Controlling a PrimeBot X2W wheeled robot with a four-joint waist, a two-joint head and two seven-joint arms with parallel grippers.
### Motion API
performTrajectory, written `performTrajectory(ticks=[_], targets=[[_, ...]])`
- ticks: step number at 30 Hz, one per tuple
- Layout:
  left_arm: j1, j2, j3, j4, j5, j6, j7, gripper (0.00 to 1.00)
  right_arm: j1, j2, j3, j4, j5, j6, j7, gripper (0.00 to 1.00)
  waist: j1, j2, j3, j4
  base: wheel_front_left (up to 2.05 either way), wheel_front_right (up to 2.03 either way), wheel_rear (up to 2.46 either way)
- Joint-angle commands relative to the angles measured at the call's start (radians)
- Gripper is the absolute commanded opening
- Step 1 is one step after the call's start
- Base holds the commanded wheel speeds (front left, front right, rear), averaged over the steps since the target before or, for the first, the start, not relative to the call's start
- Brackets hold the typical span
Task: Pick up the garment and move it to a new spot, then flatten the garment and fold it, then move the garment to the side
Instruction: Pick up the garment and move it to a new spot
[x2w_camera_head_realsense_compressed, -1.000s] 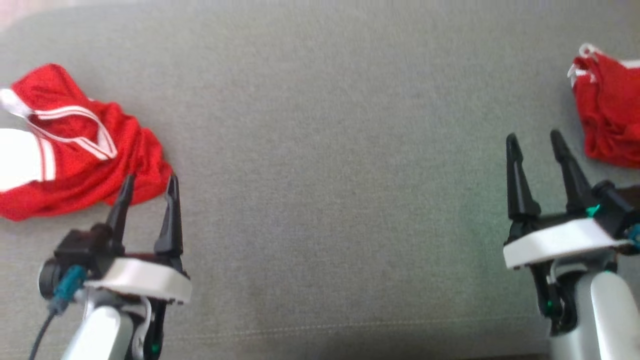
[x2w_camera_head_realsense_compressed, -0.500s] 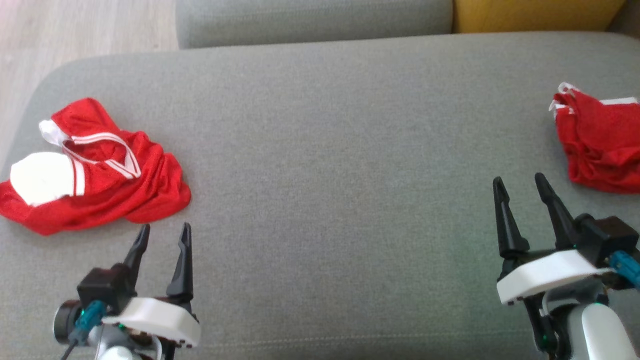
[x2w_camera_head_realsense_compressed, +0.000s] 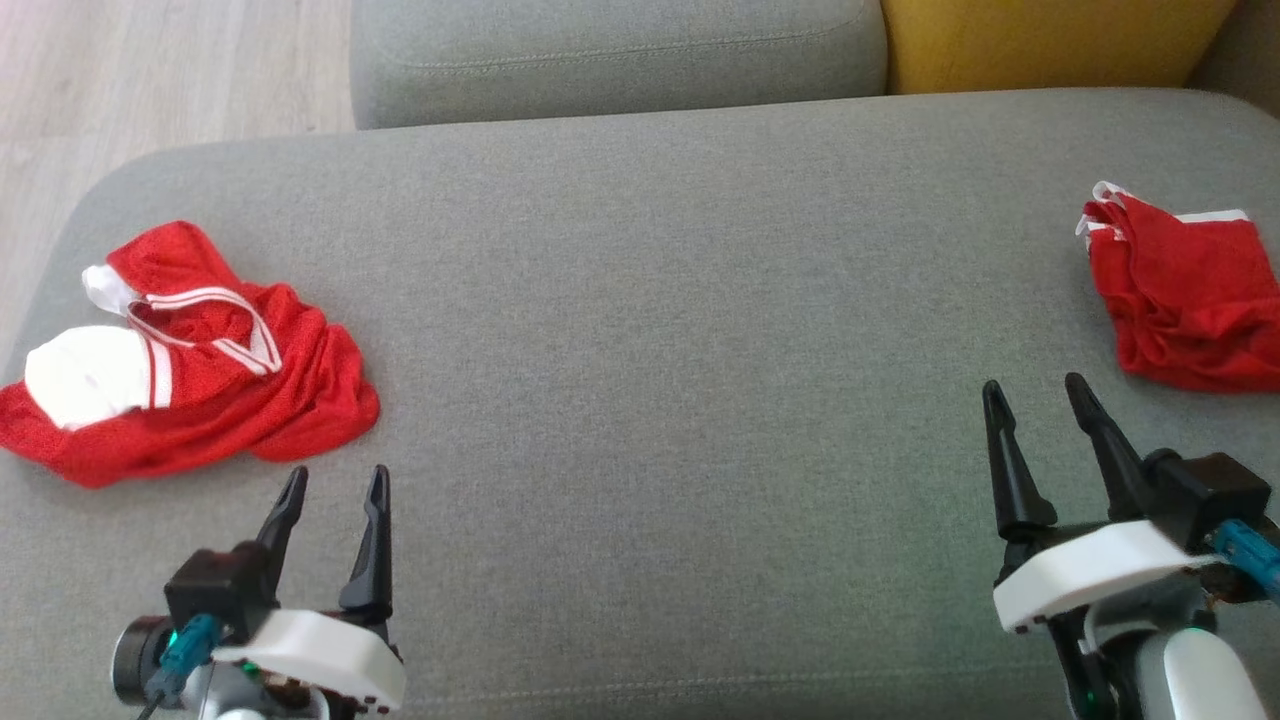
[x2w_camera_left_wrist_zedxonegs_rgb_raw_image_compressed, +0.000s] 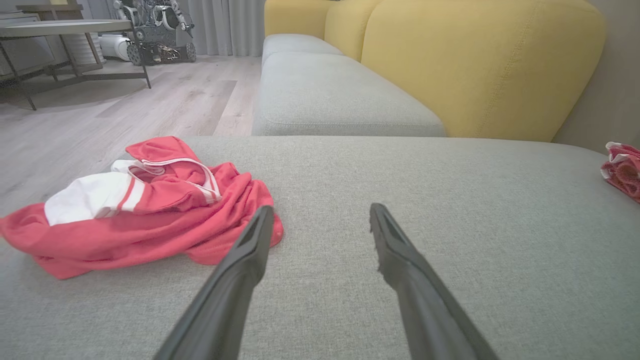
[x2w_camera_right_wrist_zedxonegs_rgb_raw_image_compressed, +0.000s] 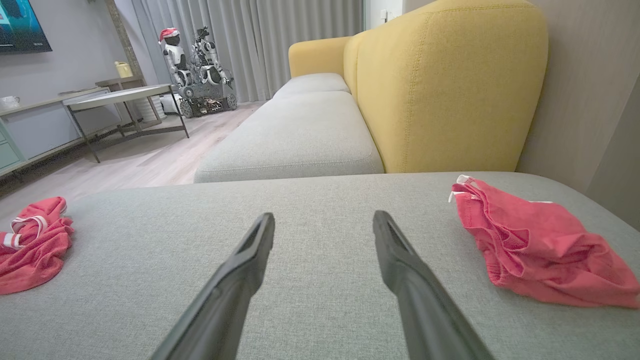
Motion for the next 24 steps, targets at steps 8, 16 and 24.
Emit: performTrajectory(ticks=[8, 16, 24], targets=[[-0.037, 0.025, 0.036, -0.041, -0.005, 0.009, -0.002, 1.0, -0.023, -0.003, 0.025, -0.042, -0.002, 0.007, 0.001, 1.0, 0.0001, -0.0001, 0.008, 0.0, 0.0, 0.0, 0.0], [-0.046, 0.028, 0.046, -0.047, -0.012, 0.016, -0.007, 1.0, -0.022, -0.003, 0.02, -0.051, 0.003, 0.007, -0.001, 1.0, 0.0001, -0.0001, 0.014, 0.033, 0.0, 0.0, 0.0], [-0.066, 0.025, 0.056, -0.051, -0.018, 0.024, -0.012, 1.0, -0.016, -0.003, 0.041, -0.069, 0.006, 0.007, 0.002, 1.0, 0.0001, -0.0001, 0.013, 0.174, 0.0, 0.0, 0.0]])
